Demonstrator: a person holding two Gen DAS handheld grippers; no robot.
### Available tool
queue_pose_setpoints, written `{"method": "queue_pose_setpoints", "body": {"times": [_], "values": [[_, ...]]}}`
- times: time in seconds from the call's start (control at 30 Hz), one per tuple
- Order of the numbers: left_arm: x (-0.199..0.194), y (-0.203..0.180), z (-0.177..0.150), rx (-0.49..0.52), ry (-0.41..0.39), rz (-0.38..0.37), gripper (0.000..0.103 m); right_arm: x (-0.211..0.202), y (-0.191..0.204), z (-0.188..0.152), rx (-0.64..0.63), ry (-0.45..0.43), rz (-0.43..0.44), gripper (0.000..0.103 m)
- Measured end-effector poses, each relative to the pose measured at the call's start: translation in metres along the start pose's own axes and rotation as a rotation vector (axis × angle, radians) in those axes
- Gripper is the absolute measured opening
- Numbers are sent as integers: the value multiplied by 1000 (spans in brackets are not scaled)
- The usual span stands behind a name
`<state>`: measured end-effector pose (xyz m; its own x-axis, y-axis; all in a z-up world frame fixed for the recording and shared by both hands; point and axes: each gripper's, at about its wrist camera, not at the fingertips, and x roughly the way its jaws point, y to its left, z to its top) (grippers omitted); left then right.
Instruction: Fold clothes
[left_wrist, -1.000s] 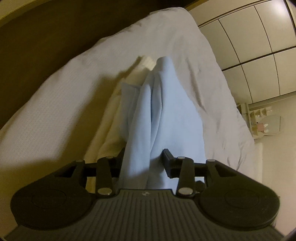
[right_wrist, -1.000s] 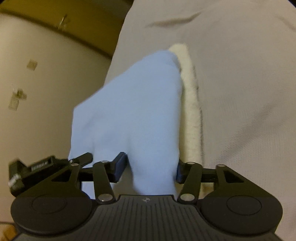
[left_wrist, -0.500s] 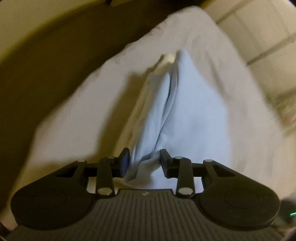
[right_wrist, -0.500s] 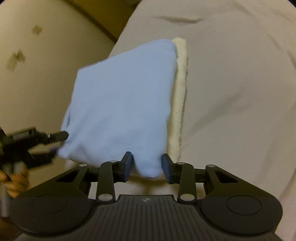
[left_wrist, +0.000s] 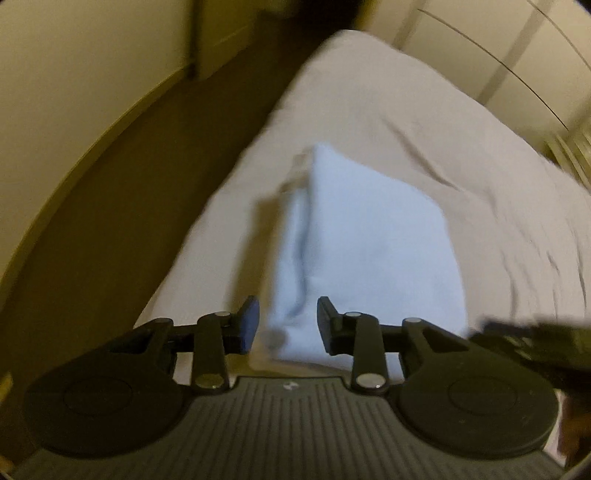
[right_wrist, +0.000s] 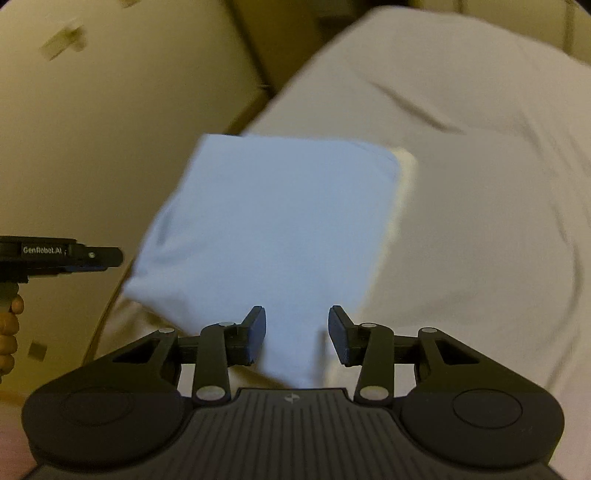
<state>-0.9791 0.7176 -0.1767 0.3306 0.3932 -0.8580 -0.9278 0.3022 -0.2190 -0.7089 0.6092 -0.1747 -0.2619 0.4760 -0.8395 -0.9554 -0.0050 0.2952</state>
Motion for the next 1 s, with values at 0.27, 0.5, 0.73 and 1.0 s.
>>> {"method": "queue_pose_setpoints", "body": {"times": [0.27, 0.5, 0.73, 1.0], "values": [[71, 21, -9, -47, 107, 28, 19, 78, 49, 8, -202, 152, 14, 31], [38, 12, 28, -1, 49, -46, 17, 75, 60, 48, -237, 133, 39, 31], [87, 5, 49, 83, 151, -64, 16, 104, 42, 57, -134, 201, -21, 28], [93, 6, 74, 140, 94, -104, 15, 96, -3, 90, 58, 116, -188, 30]]}}
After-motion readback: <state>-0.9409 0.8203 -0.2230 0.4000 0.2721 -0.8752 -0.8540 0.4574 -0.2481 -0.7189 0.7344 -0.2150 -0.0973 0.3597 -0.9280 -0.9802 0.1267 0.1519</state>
